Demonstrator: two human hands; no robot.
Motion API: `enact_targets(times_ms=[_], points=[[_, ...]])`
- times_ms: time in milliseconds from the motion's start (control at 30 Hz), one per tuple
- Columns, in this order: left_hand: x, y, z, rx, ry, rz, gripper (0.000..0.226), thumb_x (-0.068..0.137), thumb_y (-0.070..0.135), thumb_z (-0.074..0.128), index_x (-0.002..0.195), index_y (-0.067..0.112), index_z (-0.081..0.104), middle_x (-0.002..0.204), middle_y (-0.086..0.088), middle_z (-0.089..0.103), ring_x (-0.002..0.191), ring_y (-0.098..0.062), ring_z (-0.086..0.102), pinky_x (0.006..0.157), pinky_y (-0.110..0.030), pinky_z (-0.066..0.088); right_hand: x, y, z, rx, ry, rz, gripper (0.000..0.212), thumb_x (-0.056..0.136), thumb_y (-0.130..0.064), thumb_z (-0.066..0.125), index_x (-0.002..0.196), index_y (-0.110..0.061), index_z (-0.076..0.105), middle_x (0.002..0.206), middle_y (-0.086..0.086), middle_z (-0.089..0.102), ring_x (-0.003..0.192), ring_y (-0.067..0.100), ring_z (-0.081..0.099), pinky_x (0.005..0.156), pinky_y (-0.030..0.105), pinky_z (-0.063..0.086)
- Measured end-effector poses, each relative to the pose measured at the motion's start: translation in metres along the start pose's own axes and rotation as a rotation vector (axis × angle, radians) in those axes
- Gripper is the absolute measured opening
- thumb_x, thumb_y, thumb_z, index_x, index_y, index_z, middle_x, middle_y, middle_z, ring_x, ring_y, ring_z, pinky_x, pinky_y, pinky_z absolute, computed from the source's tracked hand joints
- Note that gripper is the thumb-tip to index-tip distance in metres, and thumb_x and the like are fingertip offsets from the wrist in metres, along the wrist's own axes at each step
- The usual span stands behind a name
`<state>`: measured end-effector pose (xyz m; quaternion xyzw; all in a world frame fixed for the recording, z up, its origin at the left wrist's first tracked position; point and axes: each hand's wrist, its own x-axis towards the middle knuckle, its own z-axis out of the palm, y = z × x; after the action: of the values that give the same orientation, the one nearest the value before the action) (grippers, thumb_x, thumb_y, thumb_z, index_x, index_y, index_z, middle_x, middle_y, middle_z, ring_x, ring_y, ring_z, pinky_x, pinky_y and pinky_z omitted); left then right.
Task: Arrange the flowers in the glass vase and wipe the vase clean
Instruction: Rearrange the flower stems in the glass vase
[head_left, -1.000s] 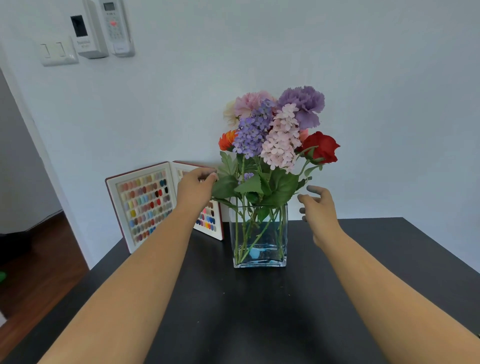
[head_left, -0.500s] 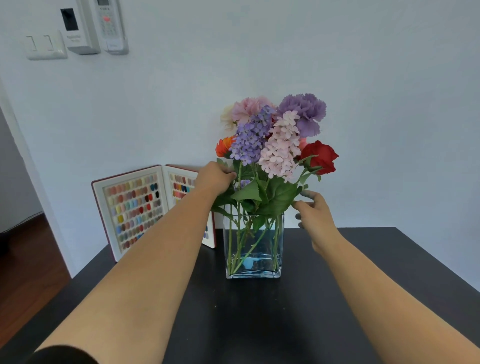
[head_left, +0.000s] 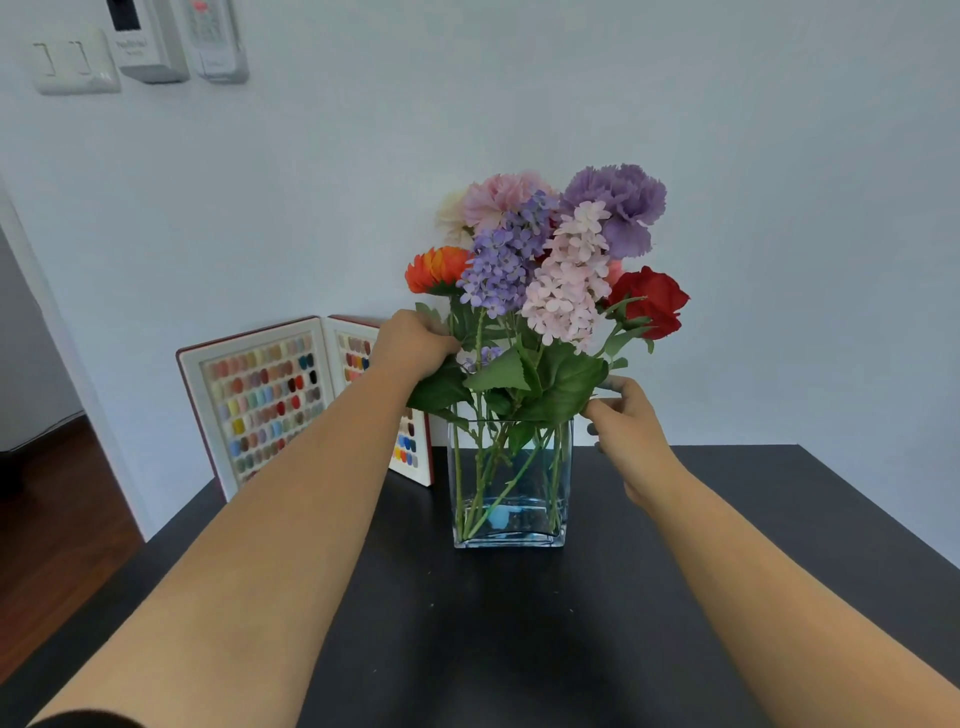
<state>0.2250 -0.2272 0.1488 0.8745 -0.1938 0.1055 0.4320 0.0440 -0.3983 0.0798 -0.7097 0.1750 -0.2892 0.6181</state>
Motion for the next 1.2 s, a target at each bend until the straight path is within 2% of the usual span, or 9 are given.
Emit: enact_targets(times_ms=[67,167,367,433,567,767,967,1100,1200], points=[[-0.006,-0.006,-0.007,-0.109,0.019,-0.008,0.003,0.074,0.025,0.077,0.074,0.023,0.074,0.079,0.001,0.07,0.079,-0.019,0.065,0.07,-0.031,0.055,-0.001,0.0,0.001,0.001,-0.002,-0.001,0.036,0.089,-0.022,0.059,0.121,-0.026,0.046,0.091,0.002,0.058,0.083,0.014,0.056,0.074,0.031,0.044],[-0.015,-0.009,-0.015,-0.182,0.036,0.035,0.009,0.074,0.022,0.078,0.07,0.025,0.07,0.075,0.002,0.07,0.077,-0.018,0.067,0.074,-0.032,0.057,-0.001,-0.002,0.002,0.007,0.001,0.0,0.035,0.088,-0.021,0.061,0.121,-0.026,0.046,0.092,0.003,0.059,0.082,0.014,0.056,0.074,0.031,0.044],[-0.03,0.0,-0.026,-0.289,0.115,0.137,0.011,0.078,0.02,0.078,0.078,0.022,0.066,0.076,-0.001,0.067,0.076,-0.019,0.066,0.077,-0.035,0.056,-0.003,-0.003,-0.001,0.009,0.005,0.017,0.035,0.088,-0.022,0.061,0.12,-0.024,0.047,0.095,0.003,0.06,0.085,0.013,0.056,0.075,0.033,0.041],[-0.037,0.001,-0.029,-0.345,0.128,0.167,0.012,0.078,0.021,0.079,0.081,0.019,0.068,0.075,-0.001,0.068,0.072,-0.016,0.065,0.073,-0.031,0.055,-0.005,-0.003,-0.005,-0.005,0.017,0.016,0.035,0.089,-0.02,0.059,0.121,-0.024,0.047,0.096,0.003,0.059,0.087,0.014,0.056,0.073,0.031,0.041],[-0.05,-0.005,-0.026,-0.284,0.133,0.205,0.012,0.079,0.028,0.079,0.082,0.022,0.068,0.07,0.006,0.067,0.067,-0.01,0.063,0.068,-0.027,0.052,-0.007,-0.003,-0.01,-0.028,0.035,0.016,0.035,0.089,-0.018,0.056,0.122,-0.024,0.048,0.097,0.002,0.058,0.086,0.014,0.055,0.073,0.032,0.041],[-0.054,-0.007,-0.021,-0.154,0.025,0.152,0.012,0.082,0.034,0.075,0.075,0.03,0.066,0.084,0.006,0.068,0.089,-0.02,0.066,0.085,-0.04,0.055,-0.011,-0.006,-0.007,-0.042,0.031,0.027,0.035,0.089,-0.018,0.056,0.123,-0.023,0.048,0.097,0.003,0.058,0.085,0.015,0.054,0.076,0.034,0.042],[-0.06,-0.008,-0.026,-0.268,-0.018,0.051,0.014,0.08,0.038,0.072,0.07,0.028,0.071,0.081,0.0,0.074,0.084,-0.023,0.07,0.084,-0.046,0.057,-0.013,-0.004,-0.009,-0.047,0.027,0.037,0.037,0.089,-0.019,0.057,0.124,-0.024,0.048,0.098,0.002,0.057,0.086,0.015,0.054,0.077,0.035,0.042],[-0.065,-0.014,-0.026,-0.393,0.064,0.026,0.011,0.079,0.03,0.074,0.069,0.026,0.071,0.077,-0.001,0.072,0.082,-0.026,0.07,0.083,-0.049,0.058,-0.013,-0.003,-0.01,-0.052,0.018,0.043,0.037,0.089,-0.02,0.057,0.124,-0.025,0.047,0.101,0.003,0.057,0.09,0.017,0.055,0.08,0.036,0.044],[-0.069,-0.015,-0.022,-0.479,0.123,0.022,0.01,0.078,0.025,0.077,0.072,0.027,0.069,0.072,0.004,0.069,0.074,-0.019,0.066,0.081,-0.049,0.058,-0.012,-0.003,-0.009,-0.044,0.018,0.045,0.037,0.089,-0.02,0.057,0.124,-0.025,0.047,0.101,0.003,0.057,0.09,0.017,0.055,0.081,0.037,0.044]])
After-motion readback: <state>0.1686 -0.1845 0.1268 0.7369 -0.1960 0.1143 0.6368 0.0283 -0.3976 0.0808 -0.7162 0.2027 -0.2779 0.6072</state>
